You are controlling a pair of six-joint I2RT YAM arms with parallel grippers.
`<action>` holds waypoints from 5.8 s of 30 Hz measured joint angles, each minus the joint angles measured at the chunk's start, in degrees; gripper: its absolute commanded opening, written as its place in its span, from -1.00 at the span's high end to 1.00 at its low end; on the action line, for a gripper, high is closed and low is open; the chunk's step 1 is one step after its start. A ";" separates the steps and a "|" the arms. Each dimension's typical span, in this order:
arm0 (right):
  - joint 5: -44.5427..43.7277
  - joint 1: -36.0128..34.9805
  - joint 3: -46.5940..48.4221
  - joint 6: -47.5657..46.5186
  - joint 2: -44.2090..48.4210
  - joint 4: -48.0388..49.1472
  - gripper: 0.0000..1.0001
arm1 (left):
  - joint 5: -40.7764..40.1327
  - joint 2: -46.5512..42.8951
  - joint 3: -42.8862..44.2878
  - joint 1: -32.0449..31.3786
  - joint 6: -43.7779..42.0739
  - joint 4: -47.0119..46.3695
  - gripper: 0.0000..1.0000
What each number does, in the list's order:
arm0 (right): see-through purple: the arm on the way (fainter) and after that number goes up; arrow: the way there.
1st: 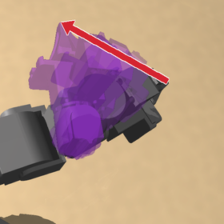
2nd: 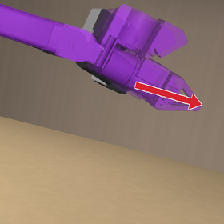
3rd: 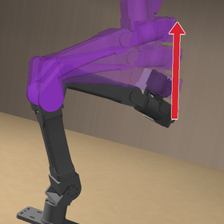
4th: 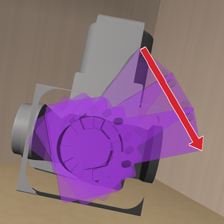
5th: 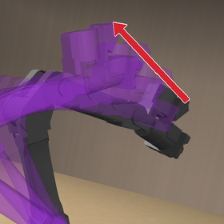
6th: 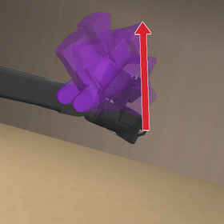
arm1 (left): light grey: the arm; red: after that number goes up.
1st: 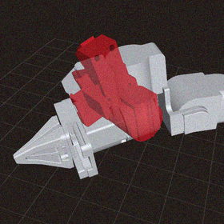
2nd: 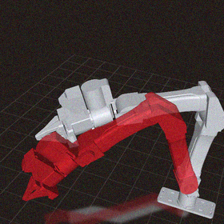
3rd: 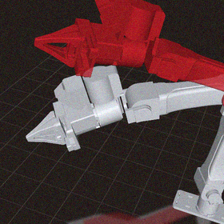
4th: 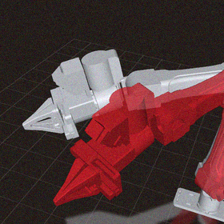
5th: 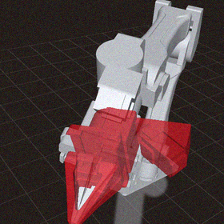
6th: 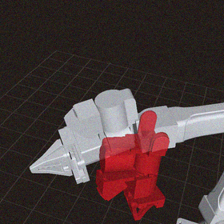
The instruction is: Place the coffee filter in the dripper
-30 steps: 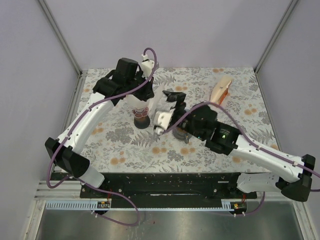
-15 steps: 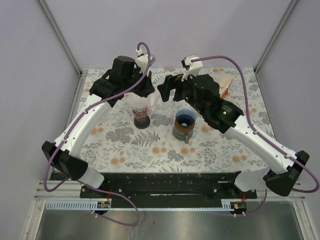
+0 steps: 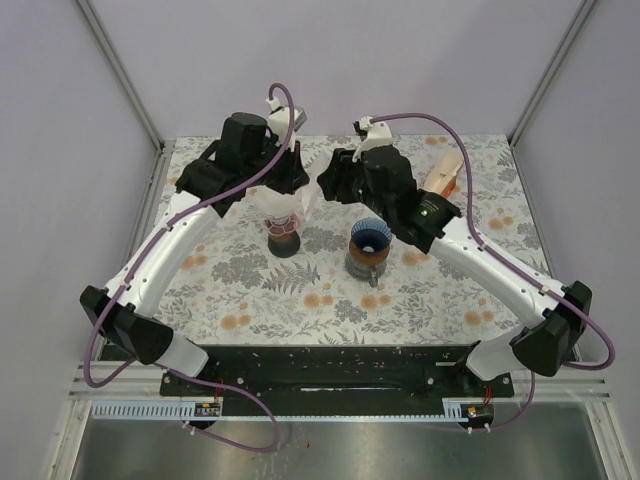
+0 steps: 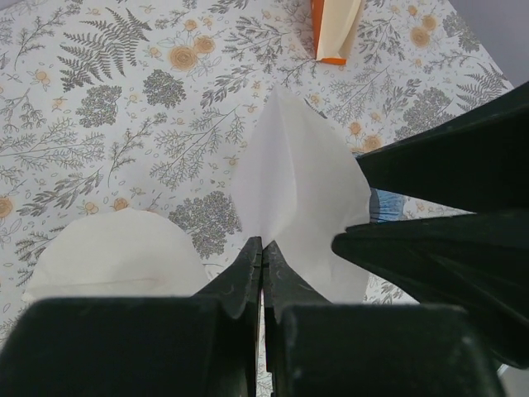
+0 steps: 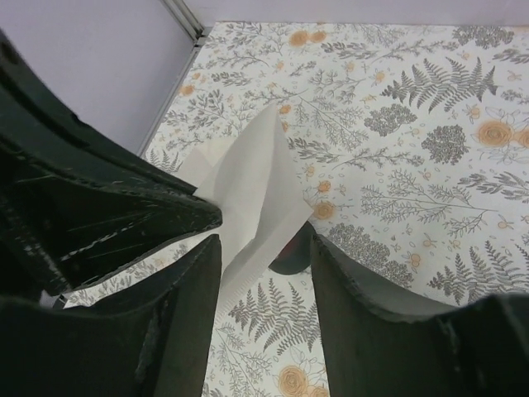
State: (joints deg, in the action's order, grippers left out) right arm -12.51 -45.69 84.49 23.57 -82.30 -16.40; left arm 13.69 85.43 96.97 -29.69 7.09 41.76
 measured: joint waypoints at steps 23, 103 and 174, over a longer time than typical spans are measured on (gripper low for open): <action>2.12 4.66 5.66 -6.29 -3.61 -13.60 1.00 | 5.33 -0.85 -0.83 0.00 0.00 -0.70 -0.50; 12.68 15.04 11.47 -16.72 -15.50 -38.82 -0.14 | 2.21 17.07 -4.11 -9.60 2.01 -4.24 -0.40; 5.49 9.16 2.08 -12.02 -23.32 -33.24 1.00 | 7.37 13.38 -3.96 -4.46 7.48 -3.76 -0.45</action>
State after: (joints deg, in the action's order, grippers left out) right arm -7.03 -36.53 86.56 11.55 -105.62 -49.65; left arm 21.06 98.80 93.01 -34.15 14.57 38.00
